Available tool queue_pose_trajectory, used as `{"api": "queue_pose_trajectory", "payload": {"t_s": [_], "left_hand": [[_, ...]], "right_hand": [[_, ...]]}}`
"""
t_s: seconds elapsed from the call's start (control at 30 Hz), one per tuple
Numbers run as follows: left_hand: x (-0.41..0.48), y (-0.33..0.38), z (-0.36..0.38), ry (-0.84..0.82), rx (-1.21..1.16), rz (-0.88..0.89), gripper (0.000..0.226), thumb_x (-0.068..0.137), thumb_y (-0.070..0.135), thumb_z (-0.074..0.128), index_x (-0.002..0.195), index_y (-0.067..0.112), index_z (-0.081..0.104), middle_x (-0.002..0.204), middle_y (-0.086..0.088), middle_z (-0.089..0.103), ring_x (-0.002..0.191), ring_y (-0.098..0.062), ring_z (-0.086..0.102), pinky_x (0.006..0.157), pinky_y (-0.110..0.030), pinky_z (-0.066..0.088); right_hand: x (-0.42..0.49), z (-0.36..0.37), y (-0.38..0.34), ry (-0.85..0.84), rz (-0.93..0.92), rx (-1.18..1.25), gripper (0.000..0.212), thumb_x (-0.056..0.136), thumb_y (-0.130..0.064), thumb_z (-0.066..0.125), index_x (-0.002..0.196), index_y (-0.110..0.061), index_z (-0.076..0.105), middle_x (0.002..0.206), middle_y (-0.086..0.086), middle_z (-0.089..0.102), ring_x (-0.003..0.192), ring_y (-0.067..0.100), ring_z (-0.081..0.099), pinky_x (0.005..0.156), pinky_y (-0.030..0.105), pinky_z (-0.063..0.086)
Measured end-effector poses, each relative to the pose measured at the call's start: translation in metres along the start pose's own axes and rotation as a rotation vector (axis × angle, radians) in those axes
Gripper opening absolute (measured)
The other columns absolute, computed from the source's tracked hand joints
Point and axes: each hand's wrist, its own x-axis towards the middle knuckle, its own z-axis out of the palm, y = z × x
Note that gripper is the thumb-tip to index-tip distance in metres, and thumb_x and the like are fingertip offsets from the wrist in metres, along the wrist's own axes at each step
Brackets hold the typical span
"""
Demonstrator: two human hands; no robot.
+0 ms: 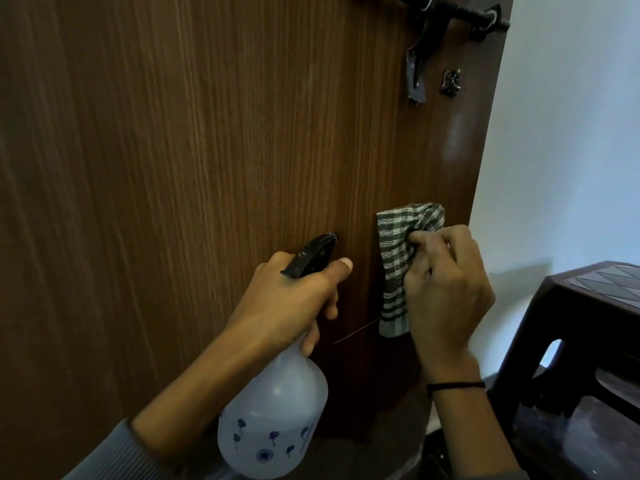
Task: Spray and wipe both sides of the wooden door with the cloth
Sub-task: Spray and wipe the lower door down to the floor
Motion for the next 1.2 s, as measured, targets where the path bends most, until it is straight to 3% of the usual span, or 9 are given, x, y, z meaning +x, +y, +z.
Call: {"api": "queue_pose_trajectory", "payload": {"t_s": [0.13,0.23,0.43,0.57,0.7,0.83,0.9,1.07,1.2], "left_hand": [[0.002,0.0,-0.001,-0.008,-0.027,-0.011,0.049,0.098,0.04,0.058,0.075,-0.003,0.063,0.067,-0.015,0.067,0.03,-0.021,0.046,0.047,-0.018,0.042],[0.002,0.001,-0.001,-0.014,-0.03,-0.014,0.049,0.098,0.041,0.058,0.074,-0.002,0.063,0.068,-0.016,0.068,0.031,-0.022,0.046,0.05,-0.02,0.043],[0.002,-0.001,-0.003,-0.033,-0.036,-0.003,0.052,0.098,0.04,0.058,0.078,-0.007,0.062,0.071,-0.022,0.067,0.032,-0.022,0.046,0.049,-0.016,0.043],[0.004,-0.002,-0.003,-0.041,-0.038,-0.002,0.051,0.099,0.041,0.058,0.076,-0.004,0.063,0.073,-0.025,0.067,0.032,-0.023,0.047,0.051,-0.017,0.043],[0.0,-0.001,-0.005,-0.046,-0.047,0.007,0.049,0.099,0.041,0.058,0.072,0.001,0.063,0.073,-0.026,0.067,0.032,-0.023,0.047,0.051,-0.018,0.043],[-0.005,0.006,-0.01,-0.065,-0.074,0.018,0.049,0.1,0.035,0.057,0.068,-0.003,0.06,0.068,-0.027,0.064,0.031,-0.027,0.043,0.048,-0.025,0.042],[-0.008,0.011,-0.017,-0.107,-0.123,0.021,0.044,0.101,0.026,0.054,0.069,-0.002,0.059,0.066,-0.023,0.062,0.031,-0.026,0.04,0.044,-0.022,0.042],[-0.015,0.024,-0.035,-0.148,-0.114,0.069,0.041,0.101,0.027,0.055,0.068,0.003,0.06,0.067,-0.018,0.064,0.03,-0.021,0.041,0.046,-0.011,0.041],[-0.013,0.039,-0.046,-0.087,-0.133,0.09,0.041,0.101,0.028,0.055,0.069,0.002,0.061,0.069,-0.019,0.065,0.031,-0.022,0.042,0.047,-0.013,0.041]], "right_hand": [[-0.003,0.001,-0.006,-0.063,0.058,0.056,0.021,0.1,-0.009,0.054,0.105,-0.001,0.073,0.113,0.012,0.066,0.094,0.024,0.065,0.077,0.023,0.05],[-0.019,0.007,-0.006,-0.069,0.063,0.101,0.029,0.105,-0.01,0.046,0.12,0.003,0.067,0.128,0.018,0.062,0.117,0.03,0.062,0.096,0.041,0.055],[-0.051,0.019,0.012,-0.316,-0.006,0.231,0.056,0.104,-0.011,0.034,0.159,-0.012,0.024,0.168,0.009,0.018,0.155,0.025,0.018,0.125,0.05,0.019],[-0.039,0.026,0.014,-0.362,0.128,0.324,0.058,0.108,-0.025,0.027,0.162,-0.025,0.007,0.17,-0.004,0.0,0.157,0.014,0.003,0.127,0.048,0.0],[-0.023,0.023,-0.011,-0.372,0.341,0.484,0.061,0.106,-0.034,0.029,0.162,-0.029,0.007,0.169,-0.014,-0.001,0.155,0.004,-0.004,0.125,0.05,-0.004],[-0.021,0.011,-0.053,-0.4,-0.038,0.505,0.05,0.107,-0.033,0.031,0.157,-0.03,0.026,0.166,-0.015,0.017,0.154,0.01,0.014,0.122,0.037,0.005],[-0.01,0.018,-0.056,-0.334,-0.091,0.432,0.048,0.108,-0.037,0.029,0.155,-0.03,0.029,0.163,-0.011,0.027,0.151,0.008,0.018,0.118,0.038,0.015],[0.043,0.035,-0.013,-0.3,0.416,0.394,0.059,0.106,-0.048,0.019,0.161,-0.035,0.003,0.169,-0.011,0.006,0.154,0.005,0.002,0.123,0.054,0.002],[0.052,0.032,-0.018,-0.365,0.387,0.379,0.06,0.105,-0.049,0.014,0.159,-0.036,-0.007,0.163,-0.022,-0.018,0.149,-0.004,-0.018,0.124,0.05,-0.008]]}}
